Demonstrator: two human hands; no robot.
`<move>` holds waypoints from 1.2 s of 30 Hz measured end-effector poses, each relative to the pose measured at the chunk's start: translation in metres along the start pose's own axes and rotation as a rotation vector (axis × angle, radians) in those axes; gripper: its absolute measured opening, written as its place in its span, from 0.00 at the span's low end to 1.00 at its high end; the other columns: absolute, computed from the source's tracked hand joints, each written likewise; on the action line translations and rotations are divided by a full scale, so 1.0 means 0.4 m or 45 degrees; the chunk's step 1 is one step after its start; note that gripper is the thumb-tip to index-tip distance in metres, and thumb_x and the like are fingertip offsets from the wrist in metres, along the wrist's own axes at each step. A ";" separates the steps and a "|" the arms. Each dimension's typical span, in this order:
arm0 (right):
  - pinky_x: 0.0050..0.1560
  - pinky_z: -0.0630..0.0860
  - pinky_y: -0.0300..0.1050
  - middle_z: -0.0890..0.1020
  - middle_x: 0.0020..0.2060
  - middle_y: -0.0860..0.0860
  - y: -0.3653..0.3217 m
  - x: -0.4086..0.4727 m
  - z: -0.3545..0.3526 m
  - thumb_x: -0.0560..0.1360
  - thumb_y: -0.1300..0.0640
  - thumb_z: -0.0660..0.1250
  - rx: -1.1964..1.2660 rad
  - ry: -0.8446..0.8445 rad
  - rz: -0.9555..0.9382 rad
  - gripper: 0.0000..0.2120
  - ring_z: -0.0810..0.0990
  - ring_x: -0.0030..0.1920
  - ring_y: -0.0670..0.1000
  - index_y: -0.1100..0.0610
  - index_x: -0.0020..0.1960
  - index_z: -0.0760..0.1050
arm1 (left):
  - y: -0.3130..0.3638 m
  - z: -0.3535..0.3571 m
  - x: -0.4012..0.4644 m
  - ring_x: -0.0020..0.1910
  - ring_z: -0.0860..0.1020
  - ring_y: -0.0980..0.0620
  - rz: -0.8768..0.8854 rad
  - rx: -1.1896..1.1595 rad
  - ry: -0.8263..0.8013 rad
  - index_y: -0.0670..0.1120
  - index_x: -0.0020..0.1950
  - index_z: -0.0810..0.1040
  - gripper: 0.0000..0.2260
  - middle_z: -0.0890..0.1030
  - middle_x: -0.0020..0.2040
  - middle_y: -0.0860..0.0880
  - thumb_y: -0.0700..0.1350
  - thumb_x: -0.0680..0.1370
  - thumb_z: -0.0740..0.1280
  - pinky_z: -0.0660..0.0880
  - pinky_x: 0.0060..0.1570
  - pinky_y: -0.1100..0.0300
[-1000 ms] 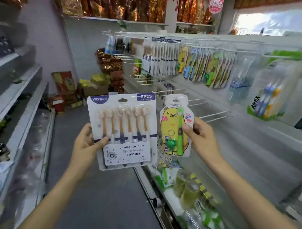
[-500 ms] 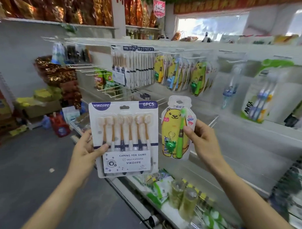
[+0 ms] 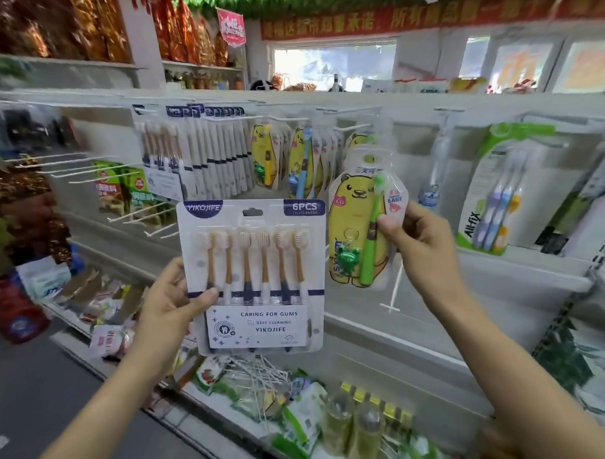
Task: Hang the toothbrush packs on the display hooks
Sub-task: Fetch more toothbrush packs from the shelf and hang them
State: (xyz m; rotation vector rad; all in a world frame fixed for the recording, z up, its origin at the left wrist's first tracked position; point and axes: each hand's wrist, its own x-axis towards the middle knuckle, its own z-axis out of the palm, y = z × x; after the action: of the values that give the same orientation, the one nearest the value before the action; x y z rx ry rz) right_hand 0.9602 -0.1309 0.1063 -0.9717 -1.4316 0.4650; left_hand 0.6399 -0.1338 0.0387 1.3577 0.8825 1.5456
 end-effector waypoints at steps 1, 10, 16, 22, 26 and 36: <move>0.53 0.82 0.55 0.87 0.48 0.49 -0.005 0.016 0.005 0.80 0.62 0.66 0.000 0.010 -0.010 0.09 0.85 0.50 0.54 0.53 0.55 0.82 | -0.004 0.000 0.018 0.49 0.84 0.48 -0.002 -0.006 -0.014 0.46 0.59 0.76 0.18 0.85 0.53 0.45 0.34 0.70 0.68 0.83 0.45 0.53; 0.51 0.81 0.63 0.87 0.46 0.50 -0.013 0.124 0.108 0.79 0.56 0.67 -0.085 0.045 -0.048 0.06 0.85 0.49 0.56 0.47 0.50 0.82 | -0.032 -0.048 0.114 0.49 0.84 0.47 -0.056 -0.053 -0.130 0.42 0.62 0.74 0.21 0.86 0.51 0.45 0.33 0.69 0.68 0.83 0.47 0.50; 0.52 0.82 0.62 0.87 0.47 0.49 0.012 0.158 0.150 0.80 0.58 0.67 -0.106 0.108 0.016 0.07 0.86 0.50 0.53 0.48 0.52 0.82 | -0.055 -0.094 0.179 0.50 0.85 0.46 -0.093 -0.077 -0.191 0.42 0.64 0.74 0.22 0.85 0.52 0.43 0.32 0.69 0.68 0.83 0.48 0.51; 0.54 0.82 0.58 0.87 0.48 0.49 0.024 0.171 0.191 0.80 0.63 0.67 -0.139 0.250 0.035 0.09 0.85 0.50 0.51 0.52 0.54 0.82 | -0.072 -0.137 0.259 0.47 0.85 0.46 -0.148 -0.106 -0.286 0.42 0.62 0.74 0.21 0.85 0.51 0.41 0.32 0.69 0.68 0.84 0.43 0.51; 0.52 0.81 0.50 0.87 0.46 0.50 0.023 0.166 0.214 0.79 0.65 0.66 -0.134 0.370 0.026 0.10 0.84 0.47 0.49 0.52 0.52 0.82 | -0.081 -0.161 0.306 0.49 0.85 0.45 -0.146 -0.052 -0.361 0.44 0.62 0.75 0.22 0.85 0.52 0.42 0.34 0.68 0.69 0.84 0.43 0.52; 0.50 0.81 0.43 0.87 0.42 0.46 0.056 0.223 0.227 0.80 0.66 0.64 -0.095 0.556 0.196 0.11 0.84 0.45 0.45 0.52 0.50 0.81 | -0.127 -0.162 0.380 0.50 0.85 0.46 -0.176 -0.088 -0.471 0.44 0.62 0.75 0.22 0.86 0.51 0.43 0.35 0.68 0.70 0.82 0.50 0.56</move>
State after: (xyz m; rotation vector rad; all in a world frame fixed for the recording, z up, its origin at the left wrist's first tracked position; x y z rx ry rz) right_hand 0.8926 -0.0236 0.1304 -1.1670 -0.9910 0.2886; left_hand 0.5800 0.0286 0.0384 1.4402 0.6700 1.1596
